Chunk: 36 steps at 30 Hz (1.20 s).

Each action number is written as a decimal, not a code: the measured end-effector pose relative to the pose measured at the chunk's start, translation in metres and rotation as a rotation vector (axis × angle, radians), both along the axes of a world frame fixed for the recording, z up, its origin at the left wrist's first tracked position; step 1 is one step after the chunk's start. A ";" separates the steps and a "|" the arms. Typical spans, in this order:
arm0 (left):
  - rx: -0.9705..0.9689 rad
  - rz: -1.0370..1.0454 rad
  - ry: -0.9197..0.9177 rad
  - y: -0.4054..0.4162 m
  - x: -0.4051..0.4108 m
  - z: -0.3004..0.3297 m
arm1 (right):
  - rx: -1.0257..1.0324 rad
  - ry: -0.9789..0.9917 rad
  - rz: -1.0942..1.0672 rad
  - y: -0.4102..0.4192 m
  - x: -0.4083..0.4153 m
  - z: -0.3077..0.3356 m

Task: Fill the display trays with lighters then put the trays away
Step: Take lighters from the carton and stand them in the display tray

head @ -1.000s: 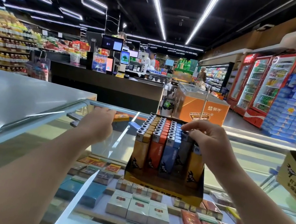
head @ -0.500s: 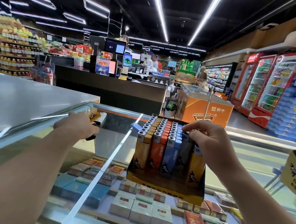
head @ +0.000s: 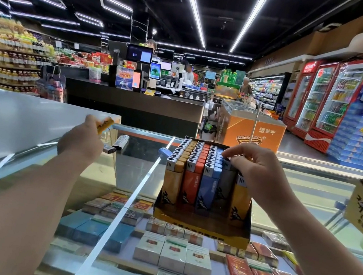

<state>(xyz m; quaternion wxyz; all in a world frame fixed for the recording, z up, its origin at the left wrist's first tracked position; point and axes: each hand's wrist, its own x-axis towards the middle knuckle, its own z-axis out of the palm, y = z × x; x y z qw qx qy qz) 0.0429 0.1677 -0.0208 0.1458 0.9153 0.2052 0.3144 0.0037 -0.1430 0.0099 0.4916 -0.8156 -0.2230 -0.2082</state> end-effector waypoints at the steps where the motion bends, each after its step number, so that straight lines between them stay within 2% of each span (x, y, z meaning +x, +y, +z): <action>1: 0.067 -0.044 -0.005 -0.003 0.002 -0.002 | 0.002 0.003 -0.001 0.000 0.000 0.000; 5: 0.247 -0.061 0.239 -0.011 0.005 -0.006 | -0.016 -0.007 -0.018 0.000 0.001 0.000; 10: 0.238 0.044 0.438 -0.014 0.006 0.008 | -0.036 -0.009 -0.023 0.000 -0.001 0.001; 17: 0.310 0.063 0.545 -0.023 -0.010 0.024 | -0.054 -0.019 -0.019 0.001 -0.005 0.004; 19: 0.243 -0.007 0.482 -0.025 -0.014 0.027 | -0.059 -0.015 -0.015 0.001 -0.006 0.005; 20: 0.145 -0.089 0.419 -0.026 -0.015 0.028 | -0.062 -0.014 -0.015 0.001 -0.006 0.005; 23: -0.295 -0.511 0.179 -0.040 -0.023 0.038 | -0.072 -0.031 -0.017 0.001 -0.006 0.006; 26: -0.505 -0.820 -0.102 -0.059 -0.036 0.051 | -0.084 -0.041 -0.037 0.000 -0.007 0.006; 32: -0.936 -1.044 -0.315 -0.088 -0.054 0.063 | -0.083 -0.177 -0.103 0.002 -0.015 0.014; 36: -1.053 -1.154 -0.399 -0.099 -0.058 0.064 | -0.125 -0.328 -0.043 0.013 -0.031 0.018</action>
